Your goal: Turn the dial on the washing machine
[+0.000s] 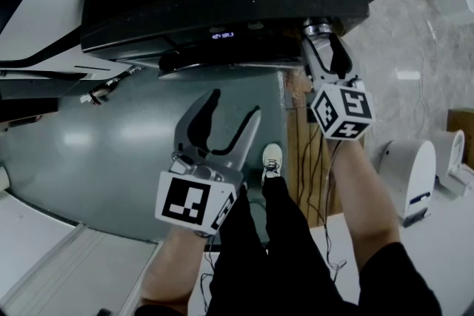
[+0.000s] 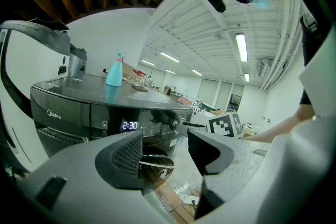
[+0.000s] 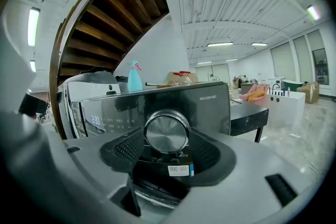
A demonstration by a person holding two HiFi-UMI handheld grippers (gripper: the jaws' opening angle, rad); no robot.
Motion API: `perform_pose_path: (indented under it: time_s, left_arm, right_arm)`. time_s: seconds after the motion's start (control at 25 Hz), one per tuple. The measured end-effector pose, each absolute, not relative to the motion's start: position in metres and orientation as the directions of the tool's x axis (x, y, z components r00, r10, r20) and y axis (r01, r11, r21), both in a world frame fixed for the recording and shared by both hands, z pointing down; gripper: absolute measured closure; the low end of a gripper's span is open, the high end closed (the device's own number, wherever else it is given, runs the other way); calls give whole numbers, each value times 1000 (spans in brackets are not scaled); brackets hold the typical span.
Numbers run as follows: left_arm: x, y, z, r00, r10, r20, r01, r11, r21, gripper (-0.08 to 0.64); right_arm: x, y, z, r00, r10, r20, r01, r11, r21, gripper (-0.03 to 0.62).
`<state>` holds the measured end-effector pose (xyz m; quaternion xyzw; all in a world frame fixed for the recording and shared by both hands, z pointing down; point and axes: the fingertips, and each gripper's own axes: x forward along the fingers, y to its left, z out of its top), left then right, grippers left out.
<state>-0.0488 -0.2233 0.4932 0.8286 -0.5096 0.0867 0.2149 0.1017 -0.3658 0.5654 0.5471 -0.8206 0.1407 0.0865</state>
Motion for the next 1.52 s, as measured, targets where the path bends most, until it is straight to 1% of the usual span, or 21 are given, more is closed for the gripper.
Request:
perform_pose_path:
  time_s: [0.44, 0.6, 0.68, 0.84, 0.96, 1.2, 1.28, 1.36, 1.44, 1.52]
  left_arm:
    - [-50, -224, 492, 467, -813, 347, -880, -390, 272, 307]
    - [-51, -222, 495, 468, -803, 369, -880, -386, 276, 307]
    - [-51, -222, 495, 469, -804, 365, -880, -387, 277, 307]
    - [-52, -222, 495, 468, -805, 365, -880, -386, 278, 307]
    - [-52, -220, 497, 470, -802, 369, -879, -387, 278, 307]
    - [-53, -220, 500, 471, -800, 372, -878, -385, 282, 307]
    - [-54, -220, 501, 470, -801, 372, -879, -384, 283, 307]
    - [-55, -221, 500, 468, -806, 363, -879, -383, 283, 307]
    - [-57, -223, 499, 466, -812, 352, -880, -383, 282, 307]
    - [-57, -224, 498, 465, -816, 345, -880, -382, 283, 307]
  right_arm:
    - [102, -366, 565, -379, -877, 295, -925, 357, -129, 327]
    - [102, -365, 565, -374, -879, 296, -927, 358, -109, 325]
    - [102, -365, 563, -364, -884, 294, -930, 363, -62, 324]
    - [98, -364, 560, -343, -892, 294, -918, 385, 99, 314]
    - [95, -364, 558, -335, -896, 293, -898, 398, 191, 314]
    - [88, -365, 556, -291, -913, 287, -820, 393, 417, 325]
    - [88, -365, 556, -289, -914, 284, -823, 389, 414, 325]
    - [88, -365, 556, -293, -913, 284, -844, 387, 372, 327]
    - [90, -365, 557, -305, -909, 285, -874, 386, 296, 327]
    - [94, -366, 559, -327, -901, 286, -907, 384, 172, 327]
